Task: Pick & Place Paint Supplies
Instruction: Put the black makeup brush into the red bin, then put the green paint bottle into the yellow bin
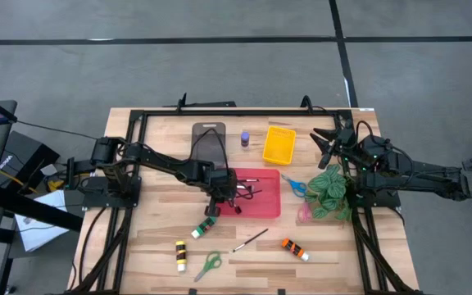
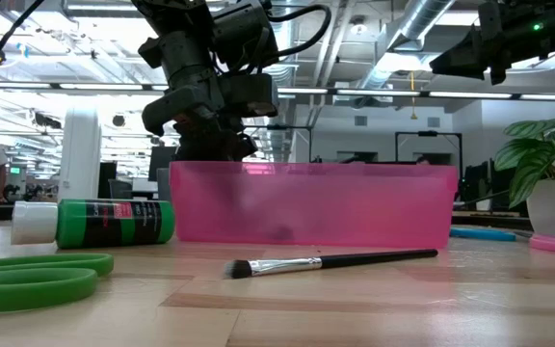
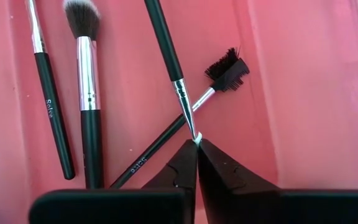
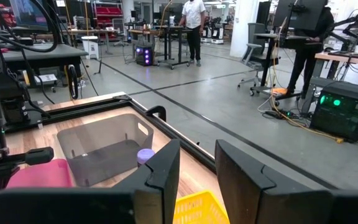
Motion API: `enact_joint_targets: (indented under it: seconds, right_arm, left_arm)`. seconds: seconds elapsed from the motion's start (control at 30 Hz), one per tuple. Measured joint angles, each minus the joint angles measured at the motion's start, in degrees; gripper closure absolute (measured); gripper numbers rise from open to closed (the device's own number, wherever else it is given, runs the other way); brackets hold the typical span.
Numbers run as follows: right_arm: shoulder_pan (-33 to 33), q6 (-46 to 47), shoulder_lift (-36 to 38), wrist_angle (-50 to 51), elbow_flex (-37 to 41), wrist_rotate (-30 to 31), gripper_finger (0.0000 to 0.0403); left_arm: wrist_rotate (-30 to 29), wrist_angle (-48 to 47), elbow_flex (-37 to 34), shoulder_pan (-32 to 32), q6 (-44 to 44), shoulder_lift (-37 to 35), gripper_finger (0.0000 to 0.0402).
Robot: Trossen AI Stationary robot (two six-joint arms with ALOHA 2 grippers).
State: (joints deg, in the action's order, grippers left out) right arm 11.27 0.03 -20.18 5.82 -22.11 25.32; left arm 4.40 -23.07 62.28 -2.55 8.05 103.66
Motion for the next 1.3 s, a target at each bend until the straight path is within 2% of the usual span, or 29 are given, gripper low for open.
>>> enact_joint_targets:
  seconds: [0.83, 1.3]
  right_arm:
    - [0.0, -0.5, 0.0, 0.2, 0.0, 0.0, 0.0305]
    - [0.0, -0.4, 0.0, 0.2, 0.0, 0.0, 0.0305]
  left_arm:
    - [-0.1, 0.6, 0.0, 0.0, 0.0, 0.0, 0.0342]
    - [-0.5, 0.7, 0.0, 0.1, 0.0, -0.4, 0.0336]
